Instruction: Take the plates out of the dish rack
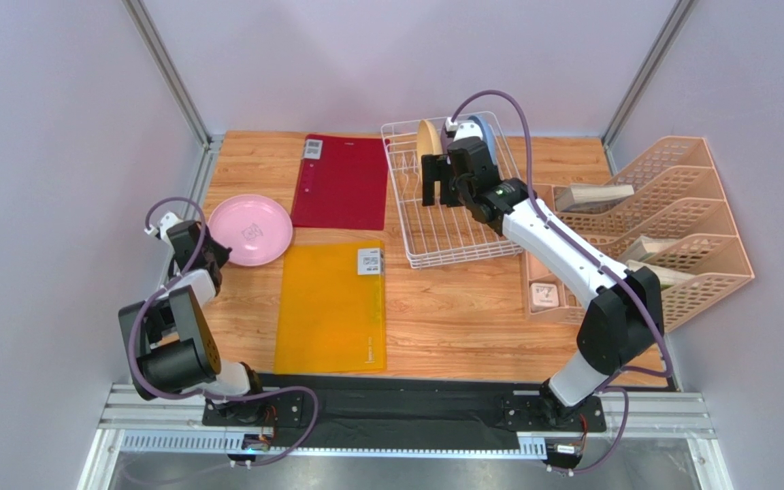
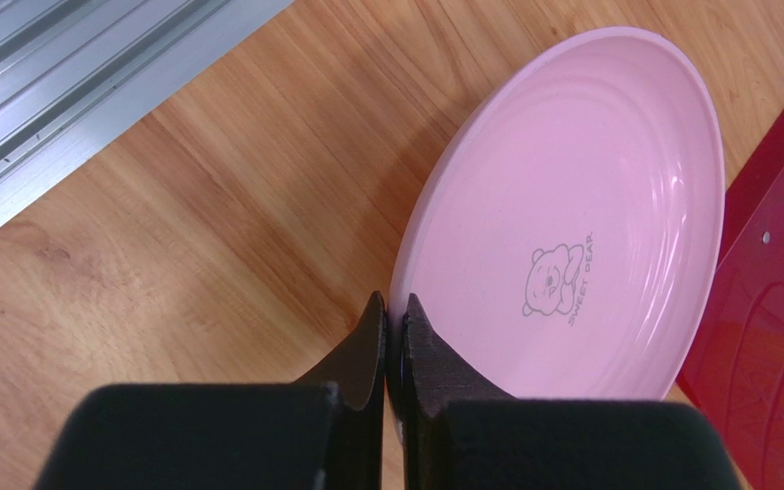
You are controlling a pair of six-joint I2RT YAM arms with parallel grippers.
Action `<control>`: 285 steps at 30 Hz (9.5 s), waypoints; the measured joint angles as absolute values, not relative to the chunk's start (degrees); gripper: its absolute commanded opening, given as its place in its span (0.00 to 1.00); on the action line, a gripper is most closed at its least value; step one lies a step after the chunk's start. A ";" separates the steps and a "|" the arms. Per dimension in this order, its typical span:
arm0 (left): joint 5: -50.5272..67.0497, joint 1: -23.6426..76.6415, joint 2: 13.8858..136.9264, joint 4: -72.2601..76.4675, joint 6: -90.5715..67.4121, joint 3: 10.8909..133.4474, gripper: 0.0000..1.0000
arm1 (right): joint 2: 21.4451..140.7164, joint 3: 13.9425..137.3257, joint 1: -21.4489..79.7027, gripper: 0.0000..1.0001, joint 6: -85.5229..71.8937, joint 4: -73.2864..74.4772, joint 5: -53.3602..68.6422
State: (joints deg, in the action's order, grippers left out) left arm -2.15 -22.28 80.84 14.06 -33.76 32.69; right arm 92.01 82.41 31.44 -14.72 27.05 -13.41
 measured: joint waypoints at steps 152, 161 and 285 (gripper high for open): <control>1.52 4.54 64.23 9.69 -30.48 39.83 0.00 | 88.12 75.75 25.74 0.93 -21.96 14.09 6.46; -6.48 -10.48 66.54 2.22 -28.01 39.77 0.00 | 85.01 75.75 22.17 0.93 -20.47 15.53 4.62; 22.72 5.98 69.84 14.52 -34.70 39.27 1.00 | 91.74 97.89 31.70 0.00 0.38 20.36 -43.64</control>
